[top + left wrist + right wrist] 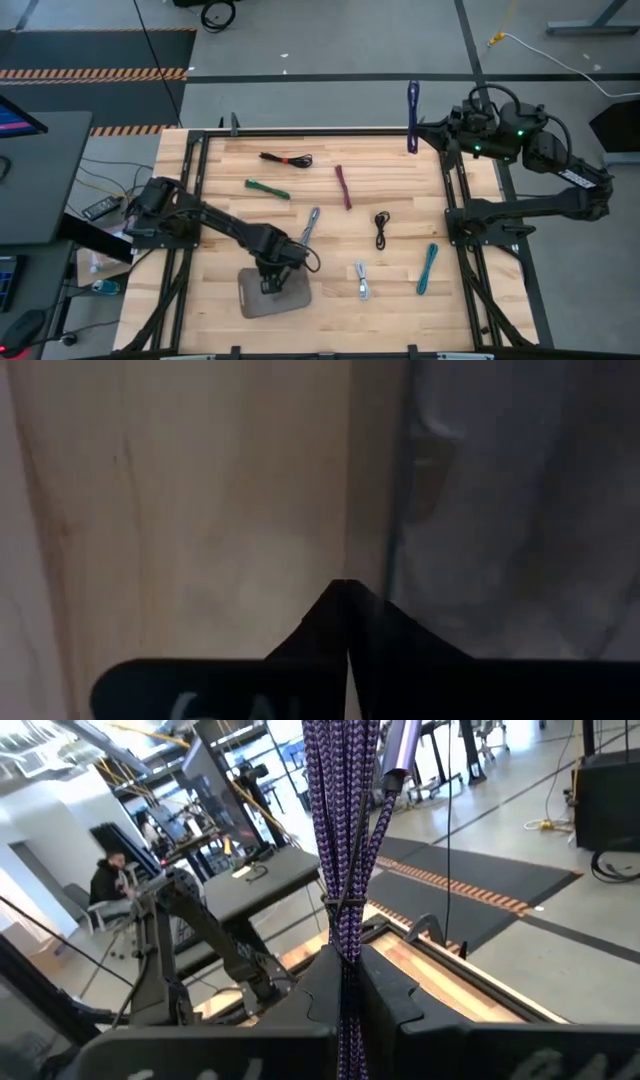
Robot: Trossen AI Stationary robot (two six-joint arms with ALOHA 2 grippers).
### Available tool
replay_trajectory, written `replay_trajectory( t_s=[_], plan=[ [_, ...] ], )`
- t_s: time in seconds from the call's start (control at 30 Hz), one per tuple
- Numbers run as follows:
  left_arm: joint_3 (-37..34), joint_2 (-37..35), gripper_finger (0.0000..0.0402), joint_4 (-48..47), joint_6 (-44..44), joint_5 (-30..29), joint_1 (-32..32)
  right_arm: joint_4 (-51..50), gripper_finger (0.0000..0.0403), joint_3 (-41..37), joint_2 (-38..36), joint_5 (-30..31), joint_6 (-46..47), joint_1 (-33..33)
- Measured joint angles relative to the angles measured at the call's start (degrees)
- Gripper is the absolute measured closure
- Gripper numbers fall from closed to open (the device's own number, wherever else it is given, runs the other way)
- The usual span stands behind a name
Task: Pick and place USB-C Cables
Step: Put the violet charger cable into the black bin
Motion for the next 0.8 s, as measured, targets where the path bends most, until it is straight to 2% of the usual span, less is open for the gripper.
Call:
replay_trajectory(
  t_s=[0.1,0.3,0.37,0.57,0.8],
  plan=[
    [5.5,0.0,0.0397,-0.9,2.8,-2.2,1.2,0.5,0.0386,0.0,-0.7,0.0,0.0,0.0],
    [19.6,0.0,0.0397,-7.5,13.2,-15.1,6.6,0.6,0.0386,0.0,-2.4,0.0,0.2,0.0],
    [23.4,0.0,0.0397,-7.6,16.7,-17.1,10.3,1.4,0.0386,0.0,-2.8,-0.2,0.4,0.0],
    [31.5,0.4,0.0398,-6.8,27.2,-19.9,23.3,6.9,0.0386,0.0,-3.7,-4.3,0.0,0.0],
    [35.8,2.6,0.0398,-0.5,34.3,-18.6,34.5,9.4,0.0386,0.0,-4.0,-6.4,0.0,0.0]
  ],
)
